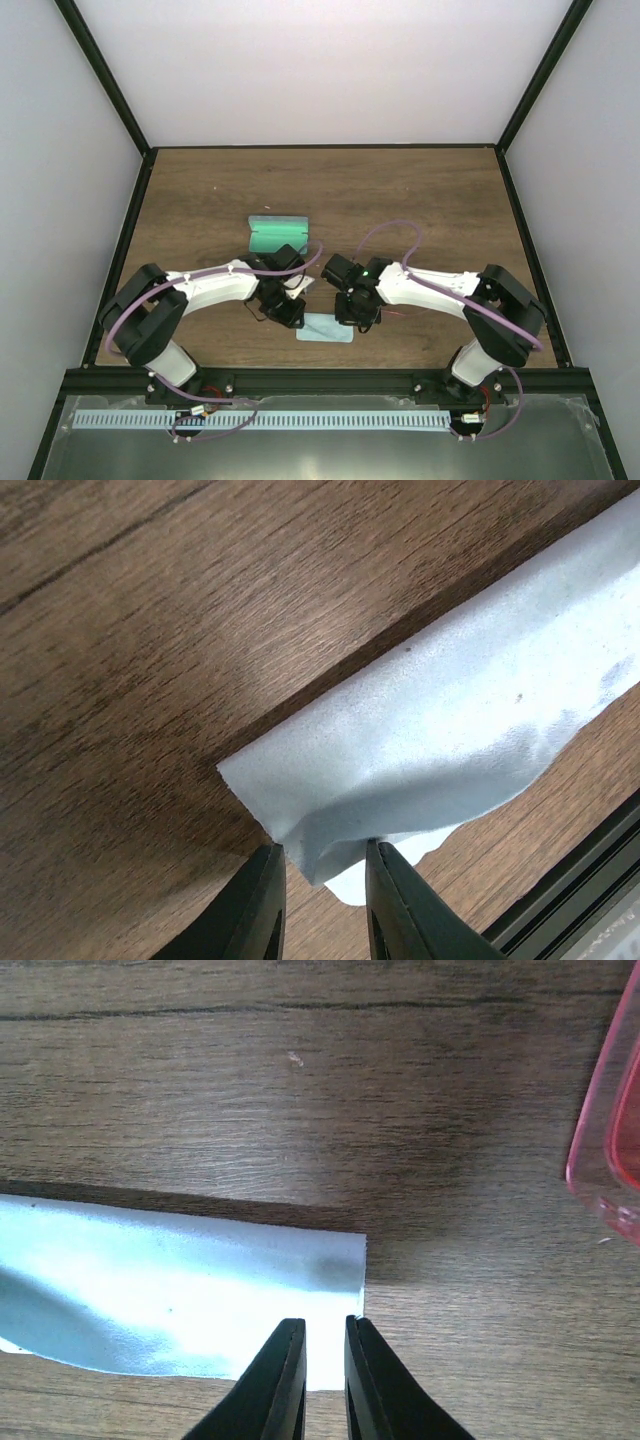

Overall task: Organize the sunglasses
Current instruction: Fold the glasses cleaning cloth at the center of the board.

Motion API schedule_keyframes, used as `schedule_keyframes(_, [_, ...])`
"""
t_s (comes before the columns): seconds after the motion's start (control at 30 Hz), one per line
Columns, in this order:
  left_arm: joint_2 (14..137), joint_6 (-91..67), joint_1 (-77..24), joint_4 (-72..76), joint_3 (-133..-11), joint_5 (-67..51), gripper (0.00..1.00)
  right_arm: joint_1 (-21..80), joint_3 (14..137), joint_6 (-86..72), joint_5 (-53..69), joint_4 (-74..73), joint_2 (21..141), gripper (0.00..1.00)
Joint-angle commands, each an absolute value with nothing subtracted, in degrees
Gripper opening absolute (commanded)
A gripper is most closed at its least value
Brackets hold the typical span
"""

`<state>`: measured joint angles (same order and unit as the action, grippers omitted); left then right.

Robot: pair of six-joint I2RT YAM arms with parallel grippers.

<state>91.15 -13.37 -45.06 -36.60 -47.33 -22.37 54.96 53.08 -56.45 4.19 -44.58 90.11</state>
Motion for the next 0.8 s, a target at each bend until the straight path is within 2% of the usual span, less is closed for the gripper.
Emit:
schedule_keyframes(0.0, [89.27,-13.22,-45.37,-37.02,-47.61,-22.01,0.23,55.55,55.5,-56.69,2.59,-45.48,88.62,0.12])
schedule_keyframes(0.33, [86.73,-13.25,-45.35,-39.66,-50.01,-24.03,0.24,55.54,58.62,-55.69,2.21,-45.34,91.97,0.12])
schedule_keyframes(0.6, [88.13,-16.75,-45.35,-39.15,-48.0,-21.47,0.29,55.55,57.24,-58.36,0.89,-47.56,90.45,0.13])
schedule_keyframes(0.63, [88.6,-17.64,-45.36,-39.07,-47.68,-20.66,0.34,55.55,56.69,-58.8,0.99,-47.54,89.91,0.17])
schedule_keyframes(0.7, [89.14,-19.34,-45.3,-38.41,-46.84,-19.86,0.52,55.54,54.99,-59.37,1.49,-46.93,88.6,0.24])
schedule_keyframes(0.77, [89.21,-21.29,-45.34,-37.65,-46.27,-19.07,0.6,55.52,53.64,-59.85,2.04,-46.35,87.63,0.27])
